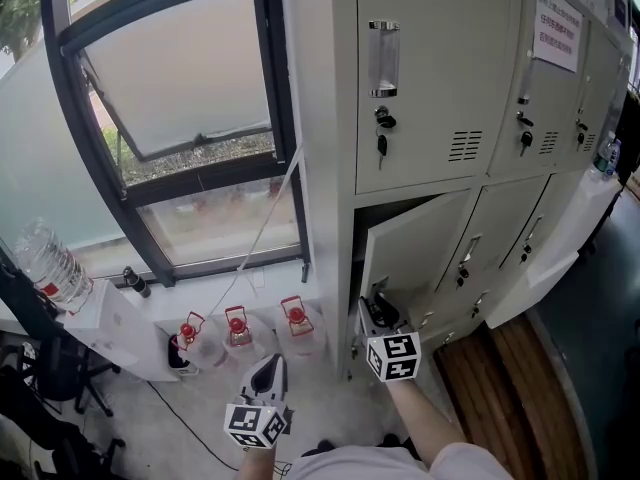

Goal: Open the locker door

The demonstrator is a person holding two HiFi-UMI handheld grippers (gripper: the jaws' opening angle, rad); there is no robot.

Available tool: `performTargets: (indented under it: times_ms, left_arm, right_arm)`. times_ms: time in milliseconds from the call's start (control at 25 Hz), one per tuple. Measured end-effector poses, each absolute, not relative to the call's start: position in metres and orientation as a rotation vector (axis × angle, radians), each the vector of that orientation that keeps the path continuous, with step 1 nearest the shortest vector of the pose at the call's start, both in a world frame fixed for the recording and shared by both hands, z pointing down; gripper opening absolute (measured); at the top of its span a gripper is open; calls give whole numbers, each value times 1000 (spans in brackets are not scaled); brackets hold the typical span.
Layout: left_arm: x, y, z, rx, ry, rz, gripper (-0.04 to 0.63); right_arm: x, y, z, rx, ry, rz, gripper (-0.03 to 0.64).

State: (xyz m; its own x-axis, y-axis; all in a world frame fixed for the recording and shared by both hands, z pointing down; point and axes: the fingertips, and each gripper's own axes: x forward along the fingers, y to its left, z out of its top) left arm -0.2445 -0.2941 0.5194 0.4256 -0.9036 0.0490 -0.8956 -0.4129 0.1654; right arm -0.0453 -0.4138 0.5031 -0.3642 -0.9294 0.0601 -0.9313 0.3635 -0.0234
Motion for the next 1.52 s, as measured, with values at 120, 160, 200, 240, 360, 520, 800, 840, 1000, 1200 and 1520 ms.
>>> performTargets:
  times_ms: [120, 160, 200, 240, 360, 520, 800, 840, 1000, 1200, 1520]
  left_arm:
    - [-249, -291, 520, 2509, -1596, -66, 5]
    - [-249, -291, 519, 2511, -1593, -68, 5]
    - [-249, -291, 519, 2514, -1590, -70, 5]
    - [-248, -292, 518, 2518, -1585, -71, 5]
    - [-244, -293, 520, 2533, -1556, -66, 5]
    - [-233, -297, 522, 2565, -1500, -58, 5]
    - [-208, -303, 526, 2626, -1375, -39, 5]
    - [-205, -304, 526, 2632, -1359, -38, 5]
    - [-192, -308, 528, 2655, -1295, -28, 5]
    - [-171, -311, 530, 2689, -1218, -13, 5]
    - [-134, -312, 532, 2730, -1107, -5, 5]
  right_arm:
    - [-44, -410, 503, 1765, -2549, 83, 107]
    - [-44, -408, 503, 1770, -2545, 84, 108]
    - [-43, -407, 503, 1774, -2543, 86, 109]
    - [-41, -405, 503, 1778, -2540, 88, 109]
    - [-38, -398, 503, 1794, -2528, 83, 109]
    - [-31, -385, 503, 1823, -2514, 82, 114]
    - [-10, -357, 504, 1909, -2472, 91, 120]
    - [-6, -353, 504, 1920, -2466, 92, 120]
    - [9, -335, 505, 1973, -2429, 89, 123]
    - [32, -313, 505, 2040, -2382, 92, 126]
    - [75, -283, 507, 2158, -2276, 69, 124]
